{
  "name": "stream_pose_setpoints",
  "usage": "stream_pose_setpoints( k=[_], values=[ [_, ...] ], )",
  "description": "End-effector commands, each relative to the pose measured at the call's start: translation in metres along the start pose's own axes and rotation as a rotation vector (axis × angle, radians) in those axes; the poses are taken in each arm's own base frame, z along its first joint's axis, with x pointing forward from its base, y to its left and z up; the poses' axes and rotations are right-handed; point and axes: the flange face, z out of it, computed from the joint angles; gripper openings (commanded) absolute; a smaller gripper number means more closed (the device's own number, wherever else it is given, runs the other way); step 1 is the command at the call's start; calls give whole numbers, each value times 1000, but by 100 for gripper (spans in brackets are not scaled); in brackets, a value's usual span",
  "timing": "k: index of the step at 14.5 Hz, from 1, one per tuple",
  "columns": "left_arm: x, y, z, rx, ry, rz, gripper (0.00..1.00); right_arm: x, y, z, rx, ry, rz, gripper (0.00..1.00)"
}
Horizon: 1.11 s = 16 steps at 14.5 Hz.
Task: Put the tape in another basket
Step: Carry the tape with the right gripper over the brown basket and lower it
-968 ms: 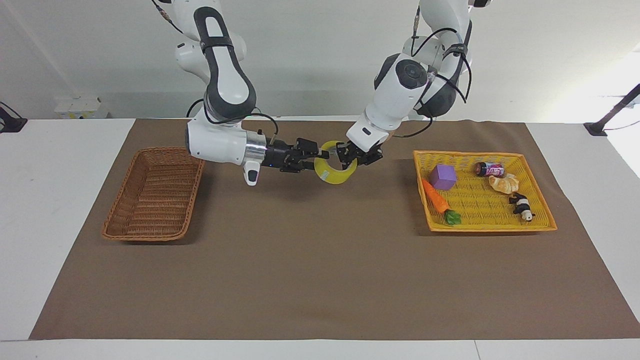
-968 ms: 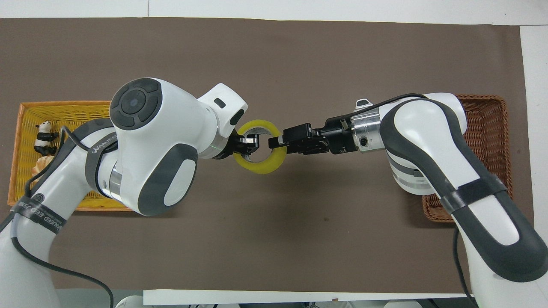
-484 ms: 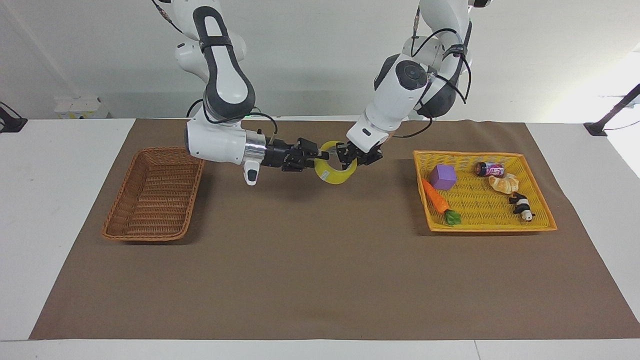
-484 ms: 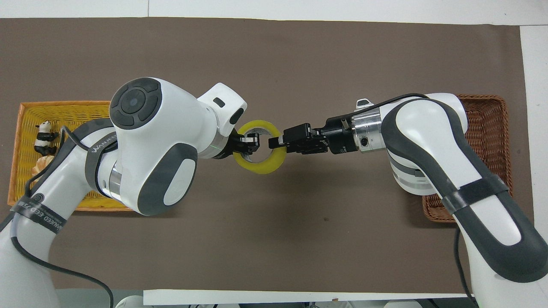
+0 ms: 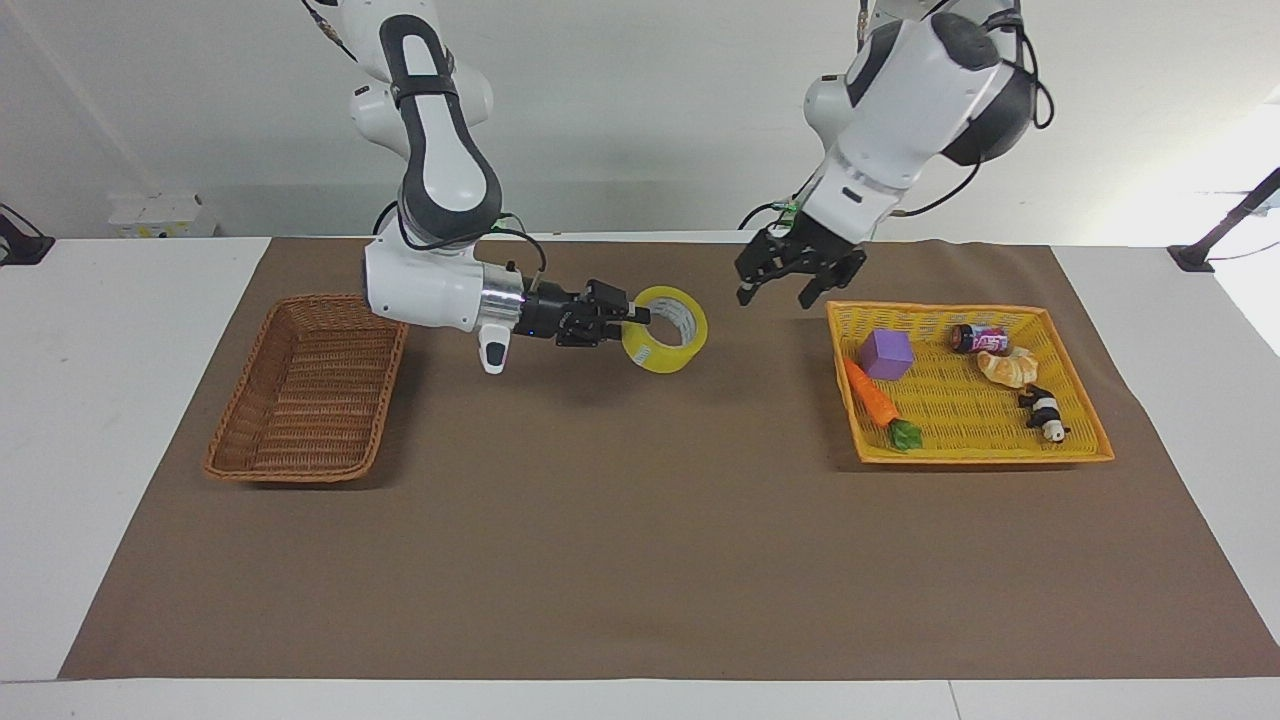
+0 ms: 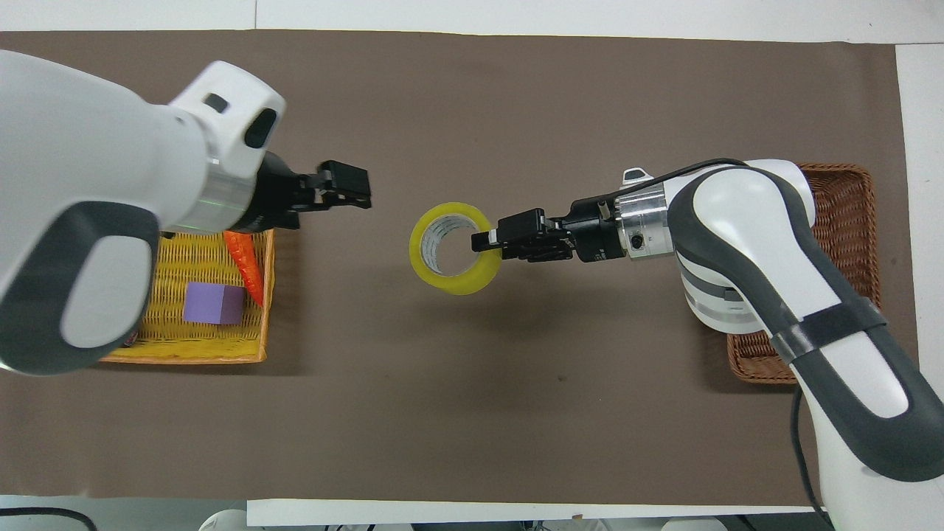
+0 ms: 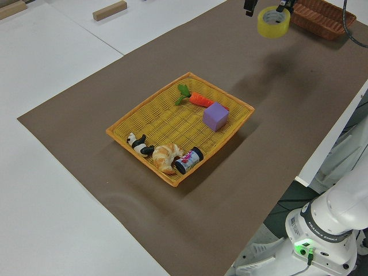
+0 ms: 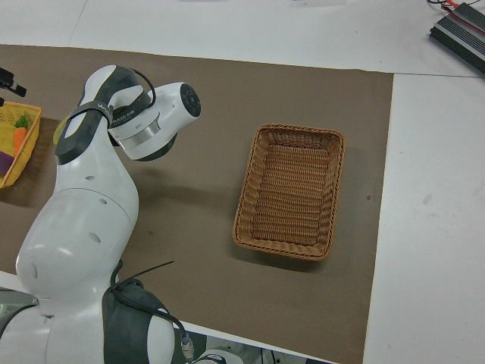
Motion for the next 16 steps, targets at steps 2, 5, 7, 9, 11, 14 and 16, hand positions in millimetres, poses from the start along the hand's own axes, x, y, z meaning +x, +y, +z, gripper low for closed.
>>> stream_pose_setpoints(
  k=[2,5,7,9,11,14,16],
  values=[
    [49,-99,-26,181,43,22,100,14,0,-51,-39,-16,-59,0],
    [75,-170,-47,220,62,103,100,27,13,-101,-92,-17,-70,0],
    [84,-213,-60,230,59,158,100,29,28,-149,-122,-7,-61,0],
    [87,-240,-66,235,55,156,100,28,53,-204,-147,6,-83,0],
    [88,-250,-69,236,56,135,100,15,79,-260,-126,5,-73,0],
    [87,-247,-67,236,52,140,100,2,143,-333,-112,-50,-112,0],
    [76,-237,-70,237,17,155,100,-4,178,-370,-146,-72,-171,0]
  ],
)
